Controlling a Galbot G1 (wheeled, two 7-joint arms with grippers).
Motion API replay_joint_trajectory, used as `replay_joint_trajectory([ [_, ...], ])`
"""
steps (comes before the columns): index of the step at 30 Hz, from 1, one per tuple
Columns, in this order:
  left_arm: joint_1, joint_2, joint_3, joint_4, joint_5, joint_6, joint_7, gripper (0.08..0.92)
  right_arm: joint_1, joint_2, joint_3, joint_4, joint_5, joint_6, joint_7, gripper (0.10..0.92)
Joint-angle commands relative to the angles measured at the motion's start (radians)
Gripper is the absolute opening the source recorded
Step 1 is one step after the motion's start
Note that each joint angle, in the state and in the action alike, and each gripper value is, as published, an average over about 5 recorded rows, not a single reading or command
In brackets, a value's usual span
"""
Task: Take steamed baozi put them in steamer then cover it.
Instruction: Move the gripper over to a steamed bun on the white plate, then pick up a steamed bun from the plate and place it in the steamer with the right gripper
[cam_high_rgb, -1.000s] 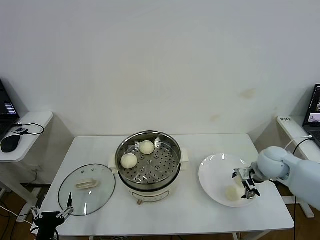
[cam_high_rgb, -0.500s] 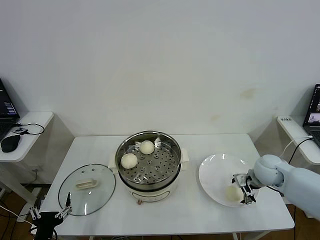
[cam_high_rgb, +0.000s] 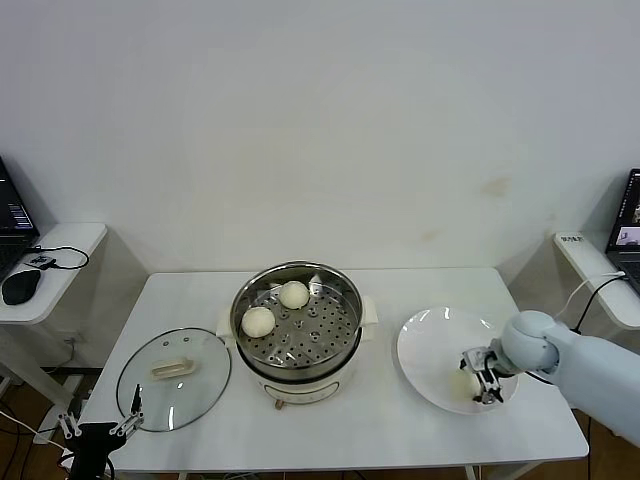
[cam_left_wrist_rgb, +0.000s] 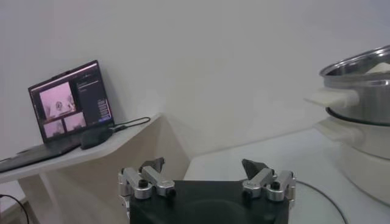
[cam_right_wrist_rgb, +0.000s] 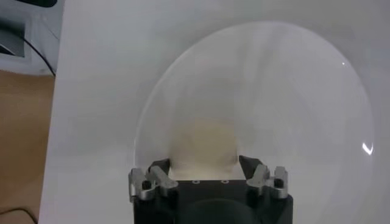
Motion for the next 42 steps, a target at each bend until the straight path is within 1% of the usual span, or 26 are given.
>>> replay_joint_trajectory([
  [1,0.000,0.000,0.002,-0.002,0.001,0.001,0.000,0.823,0.000,0.011,0.002,-0.008,0.010,-0.004,-0.001,0.645],
  [6,-0.003,0.000,0.004,-0.005,0.001,0.002,0.000,0.823,0.035,0.002,0.008,-0.014,0.042,-0.004,-0.022,0.604],
  [16,-0.005,0.008,0.003,-0.007,-0.003,0.001,-0.001,0.823,0.137,-0.029,0.109,-0.026,0.144,-0.005,-0.074,0.594],
  [19,-0.006,0.012,0.004,-0.008,-0.004,0.000,-0.001,0.823,0.216,-0.044,0.087,-0.023,0.175,-0.004,-0.093,0.597],
  [24,-0.012,0.014,0.010,-0.010,-0.005,0.000,0.000,0.823,0.442,-0.035,-0.045,-0.017,0.242,-0.006,-0.110,0.602],
  [28,-0.016,0.012,0.015,-0.013,-0.005,0.000,-0.001,0.823,0.599,0.034,-0.157,-0.014,0.305,-0.023,-0.093,0.602],
  [35,-0.014,0.005,0.013,-0.023,-0.006,0.000,-0.002,0.823,0.809,0.247,-0.322,-0.013,0.403,-0.042,-0.043,0.602],
  [42,-0.006,-0.004,0.000,-0.026,-0.007,0.000,-0.003,0.823,0.867,0.427,-0.389,-0.015,0.496,-0.007,0.012,0.605],
])
